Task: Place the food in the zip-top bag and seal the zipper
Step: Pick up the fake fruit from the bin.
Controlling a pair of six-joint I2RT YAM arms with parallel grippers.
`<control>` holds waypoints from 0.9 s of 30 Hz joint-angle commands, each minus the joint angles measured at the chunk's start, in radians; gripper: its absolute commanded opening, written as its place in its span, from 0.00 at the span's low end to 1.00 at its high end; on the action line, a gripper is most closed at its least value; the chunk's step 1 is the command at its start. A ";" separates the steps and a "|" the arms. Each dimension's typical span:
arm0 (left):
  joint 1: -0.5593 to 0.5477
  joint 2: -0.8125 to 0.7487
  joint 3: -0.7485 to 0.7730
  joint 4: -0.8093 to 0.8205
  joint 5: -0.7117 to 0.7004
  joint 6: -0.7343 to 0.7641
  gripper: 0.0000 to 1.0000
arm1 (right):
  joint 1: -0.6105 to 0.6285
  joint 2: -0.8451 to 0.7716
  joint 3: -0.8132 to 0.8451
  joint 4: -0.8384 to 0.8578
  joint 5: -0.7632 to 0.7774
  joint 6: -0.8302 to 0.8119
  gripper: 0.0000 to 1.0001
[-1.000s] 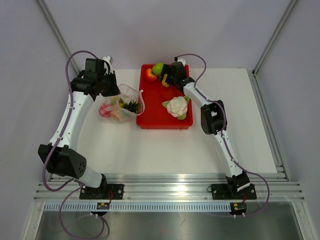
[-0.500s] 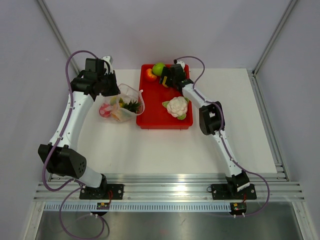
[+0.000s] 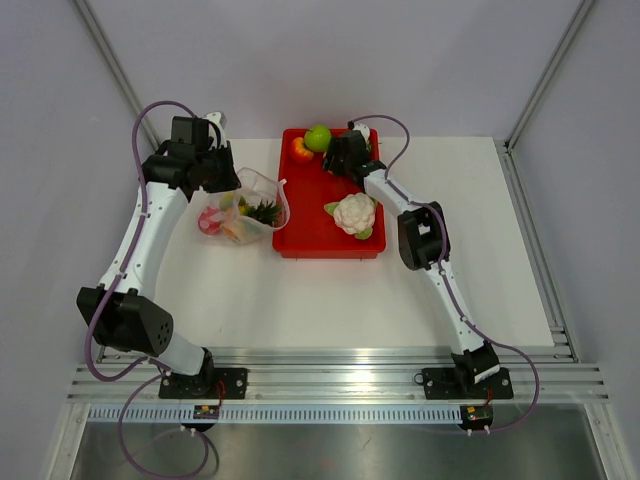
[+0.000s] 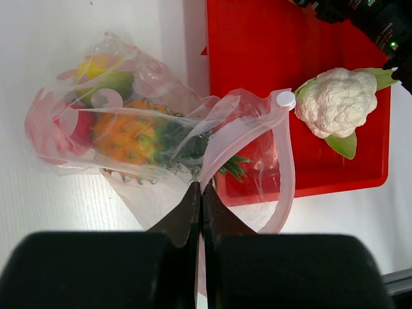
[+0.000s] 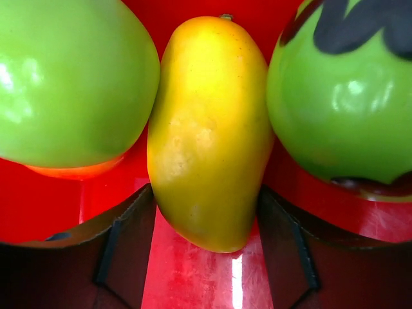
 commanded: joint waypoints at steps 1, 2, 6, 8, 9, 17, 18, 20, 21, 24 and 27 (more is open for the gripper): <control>0.003 0.001 0.010 0.034 -0.005 0.015 0.00 | 0.011 -0.085 -0.059 0.045 0.024 0.019 0.65; 0.003 -0.001 0.010 0.034 -0.006 0.015 0.00 | 0.012 -0.091 -0.068 0.053 0.024 0.019 0.65; 0.003 -0.004 0.007 0.035 -0.005 0.015 0.00 | 0.012 -0.134 -0.120 0.065 0.016 0.027 0.61; 0.003 -0.004 0.007 0.035 -0.004 0.015 0.00 | 0.011 -0.151 -0.144 0.077 0.006 0.034 0.58; 0.003 -0.006 0.007 0.037 -0.001 0.015 0.00 | 0.012 -0.171 -0.157 0.083 0.004 0.037 0.57; 0.003 -0.001 0.013 0.035 0.014 0.011 0.00 | 0.012 -0.272 -0.321 0.132 -0.030 0.076 0.53; 0.003 -0.001 0.016 0.034 0.017 0.011 0.00 | 0.012 -0.299 -0.358 0.136 -0.034 0.083 0.53; 0.003 -0.003 0.020 0.031 0.017 0.010 0.00 | 0.016 -0.332 -0.406 0.155 -0.048 0.091 0.52; 0.003 -0.003 0.020 0.031 0.018 0.010 0.00 | 0.017 -0.370 -0.461 0.166 -0.053 0.100 0.51; 0.003 -0.009 0.013 0.034 0.028 0.004 0.00 | 0.020 -0.460 -0.582 0.211 -0.063 0.109 0.50; 0.003 -0.018 -0.009 0.048 0.038 -0.002 0.00 | 0.025 -0.542 -0.663 0.244 -0.065 0.109 0.50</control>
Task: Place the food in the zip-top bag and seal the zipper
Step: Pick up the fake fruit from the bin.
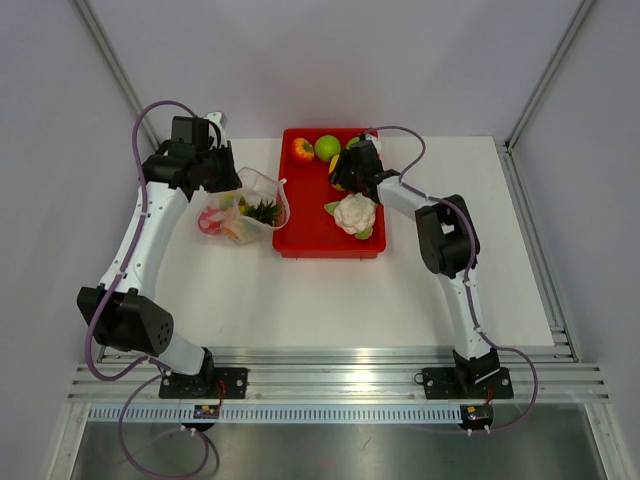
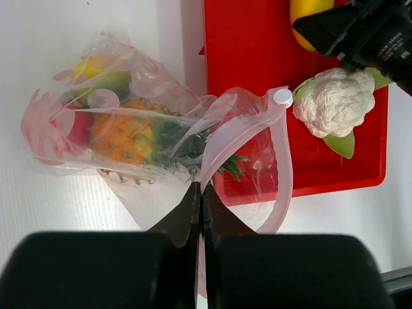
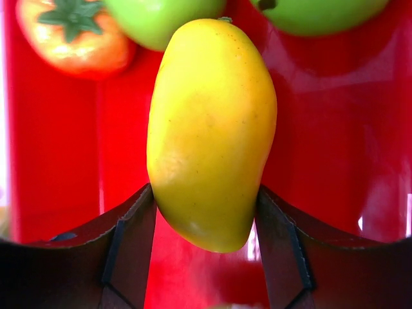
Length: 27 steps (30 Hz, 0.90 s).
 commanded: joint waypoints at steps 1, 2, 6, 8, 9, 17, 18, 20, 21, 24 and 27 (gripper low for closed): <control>0.003 -0.019 -0.012 0.052 0.037 -0.003 0.00 | 0.017 -0.177 -0.073 0.099 -0.013 0.019 0.50; 0.003 -0.016 -0.018 0.055 0.040 -0.006 0.00 | 0.019 -0.199 -0.096 0.101 -0.014 0.022 0.50; 0.003 -0.006 -0.034 0.066 0.092 -0.015 0.00 | 0.025 -0.340 -0.246 0.121 -0.030 0.048 0.48; 0.003 -0.006 -0.041 0.080 0.107 -0.023 0.00 | 0.032 -0.416 -0.298 0.129 -0.059 0.045 0.48; 0.003 -0.006 -0.044 0.086 0.109 -0.025 0.00 | 0.037 -0.443 -0.347 0.130 -0.060 0.038 0.48; 0.003 -0.007 -0.038 0.069 0.125 -0.023 0.00 | 0.089 -0.720 -0.506 0.043 -0.163 -0.028 0.50; 0.003 -0.006 -0.038 0.066 0.130 -0.025 0.00 | 0.097 -0.740 -0.510 -0.001 -0.193 -0.056 0.49; 0.003 -0.009 -0.040 0.063 0.133 -0.026 0.00 | 0.120 -0.791 -0.506 -0.055 -0.223 -0.090 0.49; 0.003 -0.010 -0.041 0.060 0.135 -0.025 0.00 | 0.129 -0.806 -0.501 -0.081 -0.238 -0.122 0.50; 0.002 -0.022 -0.043 0.063 0.141 -0.028 0.00 | 0.158 -0.861 -0.498 -0.189 -0.295 -0.177 0.51; 0.002 -0.026 -0.038 0.057 0.144 -0.028 0.00 | 0.187 -0.869 -0.445 -0.280 -0.371 -0.229 0.51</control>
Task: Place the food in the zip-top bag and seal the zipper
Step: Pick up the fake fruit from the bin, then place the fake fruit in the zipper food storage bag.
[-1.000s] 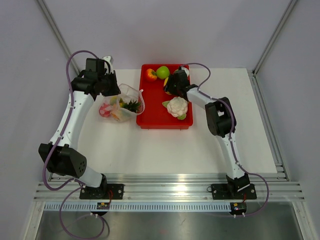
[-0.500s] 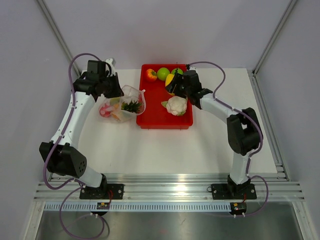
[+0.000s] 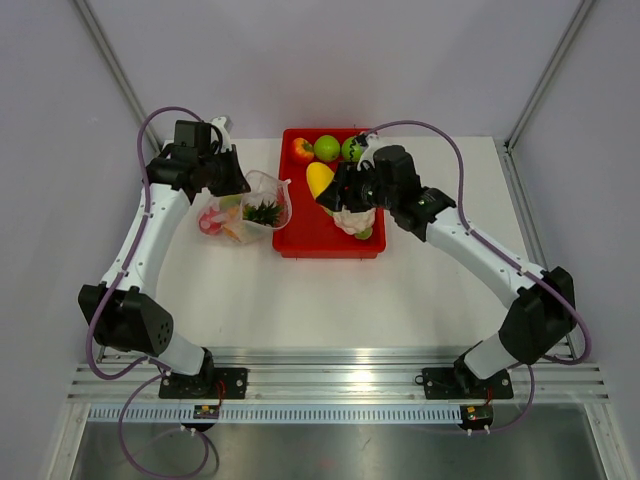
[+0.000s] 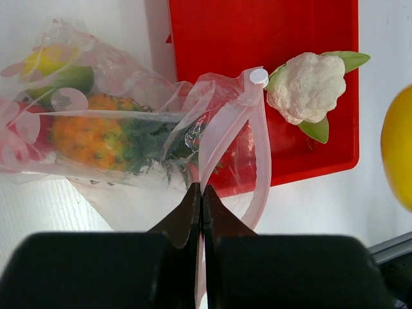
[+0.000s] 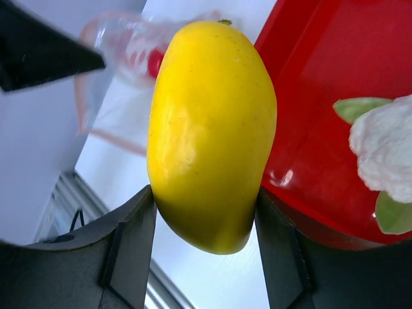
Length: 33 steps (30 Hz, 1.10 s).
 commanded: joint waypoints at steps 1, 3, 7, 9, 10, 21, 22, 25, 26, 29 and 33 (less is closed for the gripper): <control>0.002 -0.025 0.007 0.022 0.038 -0.004 0.00 | 0.037 -0.022 0.078 -0.152 -0.142 -0.109 0.50; 0.002 -0.033 0.010 0.016 0.039 0.003 0.00 | 0.063 0.021 0.152 -0.211 -0.223 -0.141 0.50; 0.002 -0.053 0.012 0.007 0.042 0.006 0.00 | 0.117 0.104 0.258 -0.264 -0.237 -0.183 0.49; 0.002 -0.059 0.012 -0.001 0.045 0.008 0.00 | 0.123 0.153 0.309 -0.274 -0.256 -0.179 0.49; 0.002 -0.066 0.010 -0.004 0.045 0.012 0.00 | 0.133 0.170 0.324 -0.273 -0.259 -0.176 0.48; 0.002 -0.123 0.002 -0.039 0.053 0.039 0.00 | 0.146 0.374 0.520 -0.286 -0.308 -0.153 0.48; 0.002 -0.128 -0.001 -0.041 0.056 0.042 0.00 | 0.148 0.406 0.540 -0.293 -0.312 -0.153 0.48; 0.002 -0.145 -0.017 -0.044 0.061 0.051 0.00 | 0.151 0.448 0.605 -0.316 -0.335 -0.152 0.47; 0.002 -0.148 -0.022 -0.045 0.064 0.052 0.00 | 0.151 0.474 0.641 -0.323 -0.343 -0.149 0.47; 0.002 -0.159 -0.039 -0.045 0.073 0.060 0.00 | 0.156 0.520 0.713 -0.359 -0.357 -0.143 0.47; 0.002 -0.168 -0.051 -0.031 0.099 0.055 0.00 | 0.159 0.592 0.809 -0.419 -0.392 -0.127 0.47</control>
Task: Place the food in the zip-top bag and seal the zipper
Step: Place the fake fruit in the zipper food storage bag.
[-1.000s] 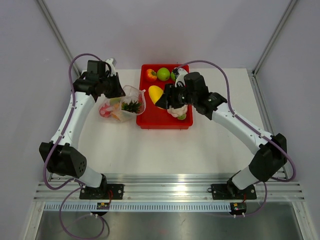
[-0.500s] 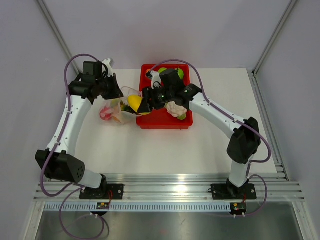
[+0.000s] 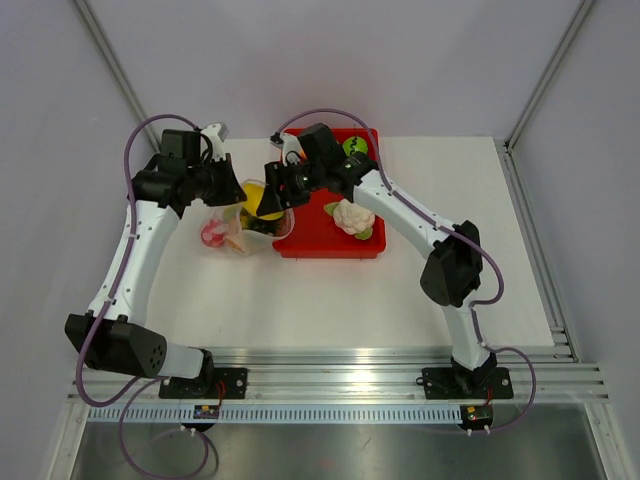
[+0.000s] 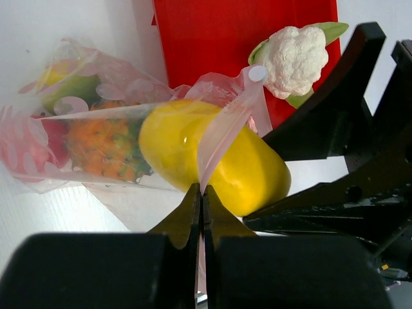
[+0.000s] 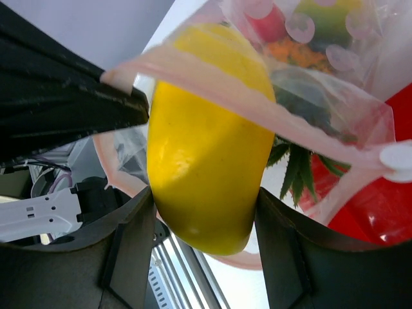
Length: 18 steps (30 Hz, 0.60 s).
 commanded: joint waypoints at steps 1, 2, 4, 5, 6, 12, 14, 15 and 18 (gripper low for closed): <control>0.002 -0.038 -0.007 0.033 0.061 0.011 0.00 | 0.018 0.056 0.100 -0.043 -0.062 0.021 0.47; 0.002 -0.040 -0.008 0.035 0.067 0.009 0.00 | 0.018 0.065 0.116 -0.042 -0.066 0.034 0.47; 0.002 -0.043 -0.008 0.036 0.075 0.005 0.00 | 0.022 0.079 0.126 -0.025 -0.083 0.047 0.47; 0.002 -0.043 -0.008 0.042 0.088 0.003 0.00 | 0.024 0.092 0.130 -0.011 -0.088 0.067 0.47; 0.002 -0.044 -0.010 0.047 0.098 -0.001 0.00 | 0.025 0.097 0.130 0.024 -0.091 0.079 0.47; 0.002 -0.049 -0.008 0.054 0.095 -0.021 0.00 | 0.042 0.132 0.163 0.063 -0.040 0.110 0.78; 0.003 -0.052 -0.007 0.053 0.082 -0.026 0.00 | 0.042 0.099 0.125 0.076 -0.013 0.102 0.95; 0.003 -0.052 -0.008 0.054 0.078 -0.028 0.00 | 0.042 0.083 0.105 0.087 -0.002 0.099 0.96; 0.003 -0.053 -0.008 0.062 0.072 -0.038 0.00 | 0.044 0.019 0.034 0.109 0.029 0.088 0.98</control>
